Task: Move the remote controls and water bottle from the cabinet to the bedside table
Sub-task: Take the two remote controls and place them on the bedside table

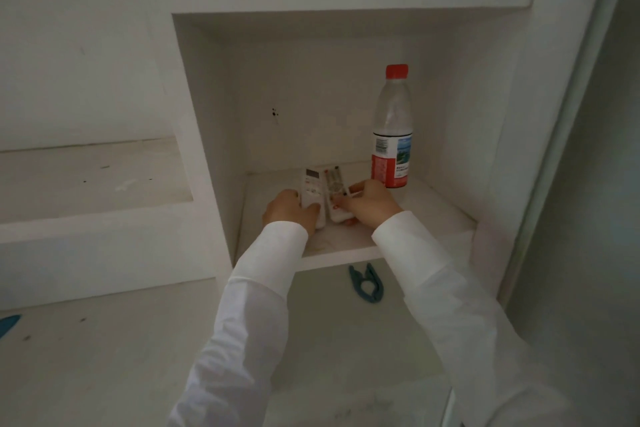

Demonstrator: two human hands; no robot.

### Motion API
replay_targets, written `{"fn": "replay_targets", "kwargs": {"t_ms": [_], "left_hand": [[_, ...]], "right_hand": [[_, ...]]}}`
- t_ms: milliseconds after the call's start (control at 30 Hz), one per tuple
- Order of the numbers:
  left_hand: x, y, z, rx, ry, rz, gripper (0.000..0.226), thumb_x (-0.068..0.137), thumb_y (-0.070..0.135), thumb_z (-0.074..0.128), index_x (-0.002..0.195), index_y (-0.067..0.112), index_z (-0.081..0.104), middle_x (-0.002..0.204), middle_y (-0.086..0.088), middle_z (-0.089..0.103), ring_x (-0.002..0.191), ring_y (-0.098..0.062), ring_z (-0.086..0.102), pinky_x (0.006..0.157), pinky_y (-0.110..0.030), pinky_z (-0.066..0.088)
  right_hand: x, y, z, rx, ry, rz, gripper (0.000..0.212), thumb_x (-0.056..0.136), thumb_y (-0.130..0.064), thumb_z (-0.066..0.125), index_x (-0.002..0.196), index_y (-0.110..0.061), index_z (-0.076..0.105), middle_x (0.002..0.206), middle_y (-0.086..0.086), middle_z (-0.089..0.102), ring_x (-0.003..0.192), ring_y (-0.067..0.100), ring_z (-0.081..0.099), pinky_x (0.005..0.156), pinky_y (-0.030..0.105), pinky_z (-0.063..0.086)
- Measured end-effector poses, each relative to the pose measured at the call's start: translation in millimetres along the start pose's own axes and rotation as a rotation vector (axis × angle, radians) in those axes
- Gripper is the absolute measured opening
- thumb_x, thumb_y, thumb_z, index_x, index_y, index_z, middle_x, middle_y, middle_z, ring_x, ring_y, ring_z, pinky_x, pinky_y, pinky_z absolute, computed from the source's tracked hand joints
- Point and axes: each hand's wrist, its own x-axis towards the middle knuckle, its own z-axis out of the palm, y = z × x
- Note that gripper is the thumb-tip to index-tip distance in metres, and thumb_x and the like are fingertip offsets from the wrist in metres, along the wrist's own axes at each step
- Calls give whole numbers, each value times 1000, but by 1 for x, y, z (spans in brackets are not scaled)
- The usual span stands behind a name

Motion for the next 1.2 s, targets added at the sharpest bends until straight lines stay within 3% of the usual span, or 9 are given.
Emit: {"fn": "replay_targets", "kwargs": {"t_ms": [100, 200, 333, 467, 600, 767, 867, 1000, 1200], "left_hand": [[-11, -2, -2, -125, 2, 56, 36, 88, 24, 59, 122, 13, 59, 119, -6, 66, 103, -25, 62, 79, -27, 46], [-27, -6, -7, -248, -5, 80, 34, 87, 17, 61, 120, 12, 61, 113, -4, 67, 98, -23, 64, 79, -27, 48], [-52, -16, -18, -446, -52, 53, 38, 84, 14, 65, 122, 8, 59, 112, -7, 68, 95, -24, 66, 86, -38, 54], [-88, -29, -26, -637, -88, 7, 39, 83, 6, 65, 121, 1, 55, 109, -14, 67, 91, -26, 68, 75, -37, 59], [-132, -44, -31, -798, -124, -35, 37, 83, -1, 63, 118, -1, 54, 99, -14, 68, 82, -23, 68, 64, -31, 60], [-183, -65, -33, -856, -128, -79, 36, 82, 1, 64, 116, 1, 55, 94, -8, 72, 77, -16, 72, 64, -30, 60], [-214, -76, -34, -880, -100, -115, 36, 81, 0, 64, 116, 1, 55, 88, -7, 74, 75, -17, 72, 61, -29, 59], [-256, -93, -36, -881, -66, -155, 38, 81, -1, 64, 118, 1, 54, 96, -13, 71, 79, -20, 72, 65, -31, 60], [-315, -123, -47, -852, -7, -231, 39, 79, 3, 66, 116, 4, 55, 97, -11, 73, 85, -21, 72, 66, -31, 59]], "right_hand": [[-12, 0, -5, 78, -27, -39, 32, 84, -20, 68, 110, -4, 62, 106, 12, 68, 88, 25, 67, 84, 37, 56], [-30, -1, -11, 144, -71, -72, 25, 85, -19, 66, 108, -8, 63, 104, 8, 68, 88, 19, 65, 79, 27, 52], [-58, 0, -16, 233, -134, -108, 27, 87, -13, 64, 112, -5, 62, 97, 5, 67, 86, 17, 66, 76, 25, 55], [-90, 8, -15, 321, -218, -112, 32, 87, -9, 63, 118, -3, 57, 97, 6, 68, 82, 17, 67, 59, 22, 58], [-126, 21, -10, 363, -257, -102, 34, 86, -7, 63, 118, -3, 53, 99, 7, 67, 79, 15, 67, 56, 23, 58], [-171, 36, -5, 391, -307, -82, 34, 86, -7, 63, 118, -3, 52, 95, 6, 67, 78, 17, 67, 56, 25, 58], [-199, 46, -4, 363, -344, -77, 36, 86, -10, 64, 120, -4, 52, 103, 9, 68, 85, 20, 68, 62, 31, 59], [-236, 57, 0, 347, -411, -64, 33, 87, -12, 63, 118, -8, 53, 104, 7, 69, 88, 19, 70, 67, 34, 60], [-280, 66, 17, 321, -588, -33, 33, 87, -11, 63, 117, -8, 50, 104, 8, 68, 88, 18, 69, 64, 30, 61]]}}
